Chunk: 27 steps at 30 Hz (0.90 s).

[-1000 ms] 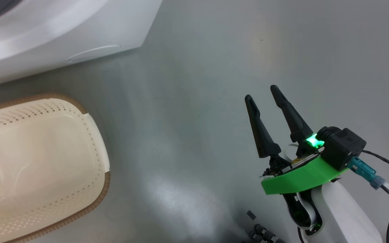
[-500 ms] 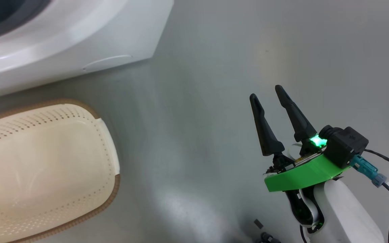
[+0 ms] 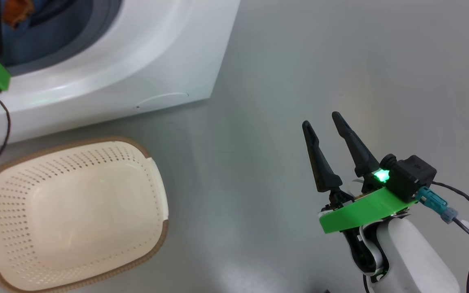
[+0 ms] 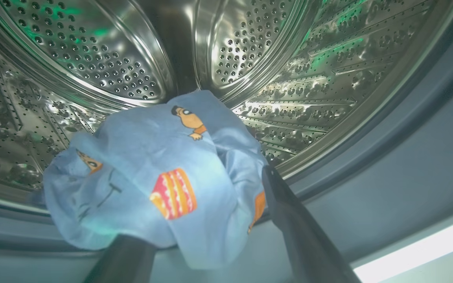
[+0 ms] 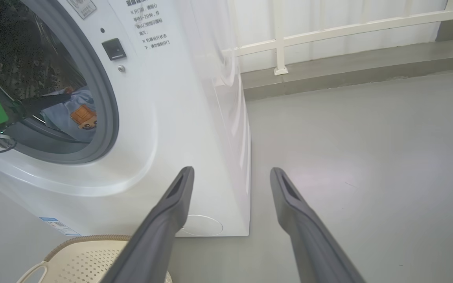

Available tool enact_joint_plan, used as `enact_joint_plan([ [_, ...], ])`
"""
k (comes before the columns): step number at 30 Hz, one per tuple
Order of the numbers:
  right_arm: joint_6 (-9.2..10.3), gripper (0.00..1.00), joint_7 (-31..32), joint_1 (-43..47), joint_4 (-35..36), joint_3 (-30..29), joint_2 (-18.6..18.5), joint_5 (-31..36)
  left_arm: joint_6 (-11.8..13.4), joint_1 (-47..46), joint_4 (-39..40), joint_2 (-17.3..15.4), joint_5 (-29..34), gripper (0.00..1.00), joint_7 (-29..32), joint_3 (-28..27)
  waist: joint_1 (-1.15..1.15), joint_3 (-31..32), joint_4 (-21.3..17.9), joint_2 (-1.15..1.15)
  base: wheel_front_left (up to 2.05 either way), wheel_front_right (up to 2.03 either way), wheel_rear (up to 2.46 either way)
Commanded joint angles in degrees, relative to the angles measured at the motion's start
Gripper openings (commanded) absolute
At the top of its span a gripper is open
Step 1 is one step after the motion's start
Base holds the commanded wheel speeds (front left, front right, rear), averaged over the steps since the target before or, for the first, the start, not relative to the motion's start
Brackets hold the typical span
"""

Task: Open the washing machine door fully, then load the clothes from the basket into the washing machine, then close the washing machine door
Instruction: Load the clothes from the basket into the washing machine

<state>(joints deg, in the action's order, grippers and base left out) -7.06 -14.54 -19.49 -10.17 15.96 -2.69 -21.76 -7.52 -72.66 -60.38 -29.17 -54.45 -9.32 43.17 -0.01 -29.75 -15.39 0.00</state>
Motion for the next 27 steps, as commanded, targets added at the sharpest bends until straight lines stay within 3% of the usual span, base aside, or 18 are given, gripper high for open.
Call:
enact_joint_plan([
  [1,-0.43,1.00,-0.46,-0.30,0.73,0.82,-0.19,-0.12,0.04,0.36,1.26,-2.22,-0.72,1.00,0.36,-0.70,0.01,2.11,0.97,0.00,0.00,0.00,0.00],
  [14,-0.43,1.00,-0.46,1.51,-0.43,-0.59,-0.19,-0.81,0.04,6.66,0.72,-2.19,-4.10,1.00,1.05,3.52,0.01,8.02,1.15,0.00,0.00,0.00,0.00],
  [27,-0.43,1.00,-0.46,3.41,-2.16,-2.74,-0.49,-0.50,0.04,13.84,3.97,-0.91,-5.41,1.00,-5.10,4.64,0.01,15.52,5.26,0.00,0.00,0.00,0.00],
])
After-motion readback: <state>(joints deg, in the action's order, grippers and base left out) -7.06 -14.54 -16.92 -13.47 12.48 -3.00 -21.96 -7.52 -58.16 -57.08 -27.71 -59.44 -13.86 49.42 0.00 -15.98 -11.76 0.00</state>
